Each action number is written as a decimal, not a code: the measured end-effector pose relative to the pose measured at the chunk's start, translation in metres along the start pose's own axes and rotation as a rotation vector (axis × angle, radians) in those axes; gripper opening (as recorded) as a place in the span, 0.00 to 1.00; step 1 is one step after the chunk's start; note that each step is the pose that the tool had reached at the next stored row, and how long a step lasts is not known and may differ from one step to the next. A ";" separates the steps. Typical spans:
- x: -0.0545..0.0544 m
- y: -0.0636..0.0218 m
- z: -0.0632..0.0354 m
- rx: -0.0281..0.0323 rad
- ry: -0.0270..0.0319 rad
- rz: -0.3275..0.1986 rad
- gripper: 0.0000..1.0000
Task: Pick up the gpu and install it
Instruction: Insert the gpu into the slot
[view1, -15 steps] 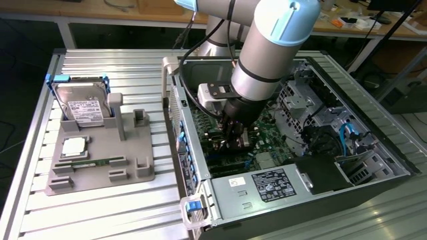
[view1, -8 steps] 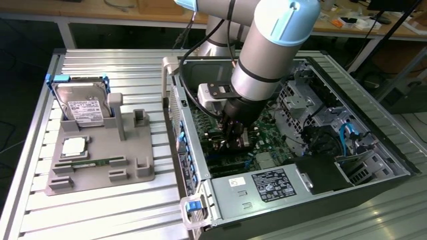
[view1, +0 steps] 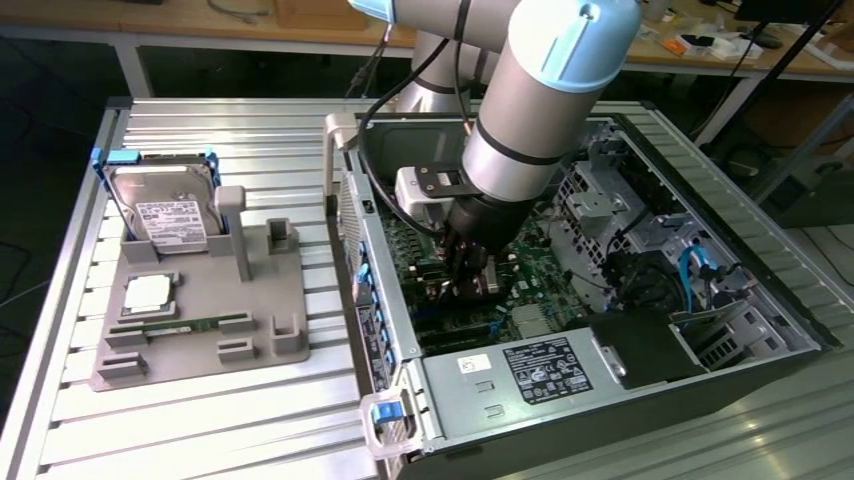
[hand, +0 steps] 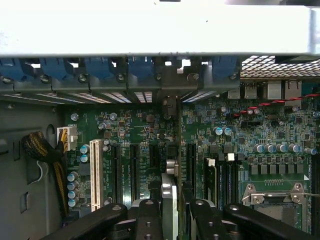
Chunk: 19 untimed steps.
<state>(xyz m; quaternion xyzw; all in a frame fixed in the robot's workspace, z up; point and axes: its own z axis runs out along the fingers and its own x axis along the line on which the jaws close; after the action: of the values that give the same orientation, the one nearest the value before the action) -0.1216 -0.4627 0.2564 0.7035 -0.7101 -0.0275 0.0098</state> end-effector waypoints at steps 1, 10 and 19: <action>0.000 0.0000 0.0000 0.0000 0.0000 0.000 0.27; 0.000 0.0000 0.0000 0.0000 0.0000 0.000 0.27; 0.000 0.0000 0.0000 0.0000 0.0000 0.000 0.27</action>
<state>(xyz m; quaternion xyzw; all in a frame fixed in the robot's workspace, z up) -0.1216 -0.4627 0.2564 0.7035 -0.7101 -0.0275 0.0098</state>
